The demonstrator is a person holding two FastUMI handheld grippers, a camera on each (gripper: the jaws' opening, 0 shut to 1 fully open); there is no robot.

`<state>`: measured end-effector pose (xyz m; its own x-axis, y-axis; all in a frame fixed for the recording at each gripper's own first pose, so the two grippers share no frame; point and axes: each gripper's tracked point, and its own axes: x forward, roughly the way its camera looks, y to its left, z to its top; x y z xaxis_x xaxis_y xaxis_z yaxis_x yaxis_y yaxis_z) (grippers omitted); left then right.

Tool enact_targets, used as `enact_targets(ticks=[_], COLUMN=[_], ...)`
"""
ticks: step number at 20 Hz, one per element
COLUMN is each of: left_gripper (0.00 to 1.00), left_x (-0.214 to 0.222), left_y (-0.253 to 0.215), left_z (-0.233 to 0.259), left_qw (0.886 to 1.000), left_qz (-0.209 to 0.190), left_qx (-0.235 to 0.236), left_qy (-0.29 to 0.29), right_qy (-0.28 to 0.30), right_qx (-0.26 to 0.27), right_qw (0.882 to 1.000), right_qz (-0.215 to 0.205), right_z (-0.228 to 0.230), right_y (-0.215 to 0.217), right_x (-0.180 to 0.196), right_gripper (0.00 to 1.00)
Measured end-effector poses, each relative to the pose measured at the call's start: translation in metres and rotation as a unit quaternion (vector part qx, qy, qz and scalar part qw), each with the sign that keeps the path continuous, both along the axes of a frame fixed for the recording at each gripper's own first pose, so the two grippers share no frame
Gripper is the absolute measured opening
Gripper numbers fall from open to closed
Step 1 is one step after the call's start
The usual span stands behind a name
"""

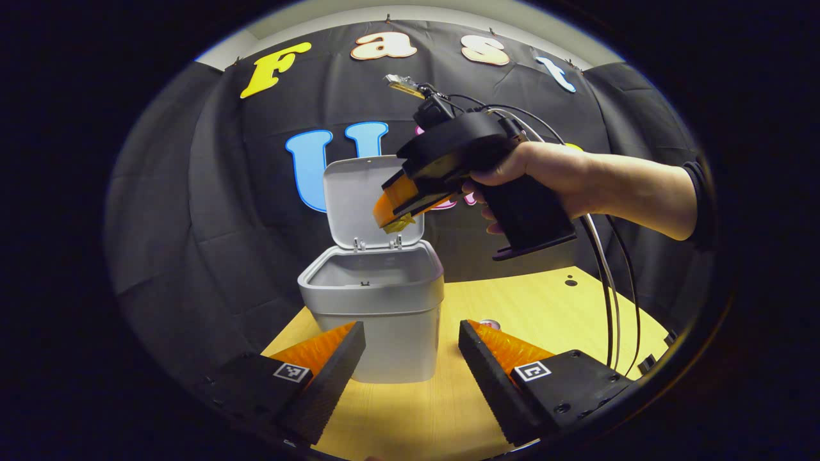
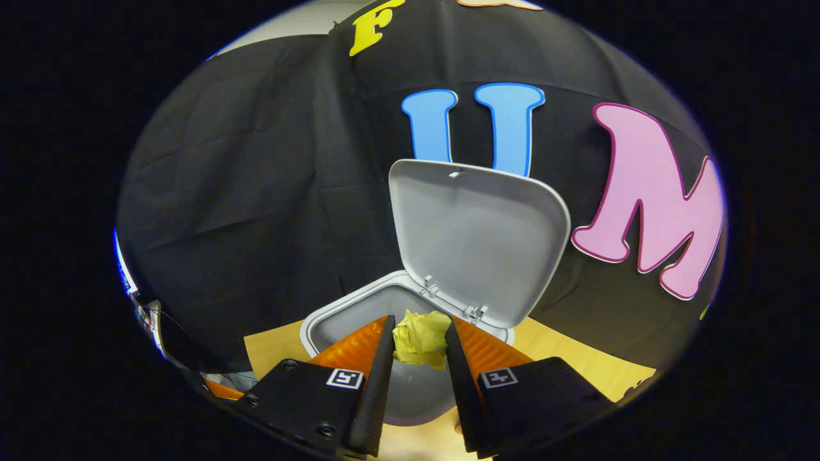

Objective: Press the lid of the desktop garbage bin to open it, pick up the crumpled paper on the desktop and throw it into the bin, then pick up the pop can on the desktop and drop it into the bin, and finally close the garbage bin lid.

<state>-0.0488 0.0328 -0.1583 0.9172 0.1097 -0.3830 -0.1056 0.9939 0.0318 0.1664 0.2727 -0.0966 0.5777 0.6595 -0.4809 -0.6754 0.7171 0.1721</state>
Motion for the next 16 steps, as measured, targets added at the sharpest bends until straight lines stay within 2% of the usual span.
enact_targets(ticks=[3,5,6,8,9,13,16], left_gripper=[1.00,1.00,1.00,1.00,1.00,1.00,1.00], left_x=[-0.003,-0.004,-0.005,-0.004,-0.003,-0.001,0.003], left_y=[0.008,0.008,0.008,0.008,0.007,0.002,-0.007], left_z=[-0.001,-0.002,-0.003,-0.003,-0.003,-0.009,-0.028], left_qw=[1.000,1.000,1.000,1.000,1.000,1.000,1.000], left_qz=[0.010,0.012,0.012,0.012,0.011,0.007,-0.003], left_qx=[-0.003,-0.004,-0.004,-0.004,-0.003,-0.004,-0.003], left_qy=[-0.001,0.000,0.000,-0.001,-0.001,-0.003,0.011], right_qy=[0.003,0.004,0.005,0.005,0.003,-0.021,-0.031], right_qx=[-0.002,-0.005,-0.006,-0.004,-0.007,-0.002,-0.007], right_qw=[1.000,1.000,1.000,1.000,1.000,0.999,0.997], right_qz=[-0.001,-0.003,-0.005,-0.008,-0.010,-0.040,-0.075], right_z=[-0.004,-0.007,-0.008,-0.010,-0.010,-0.001,-0.002], right_y=[0.004,0.003,0.002,0.000,-0.002,-0.024,-0.056], right_x=[0.003,0.003,0.004,0.004,0.005,0.009,0.013], right_gripper=[0.51,0.58,0.55,0.93,0.99,1.00,0.99])
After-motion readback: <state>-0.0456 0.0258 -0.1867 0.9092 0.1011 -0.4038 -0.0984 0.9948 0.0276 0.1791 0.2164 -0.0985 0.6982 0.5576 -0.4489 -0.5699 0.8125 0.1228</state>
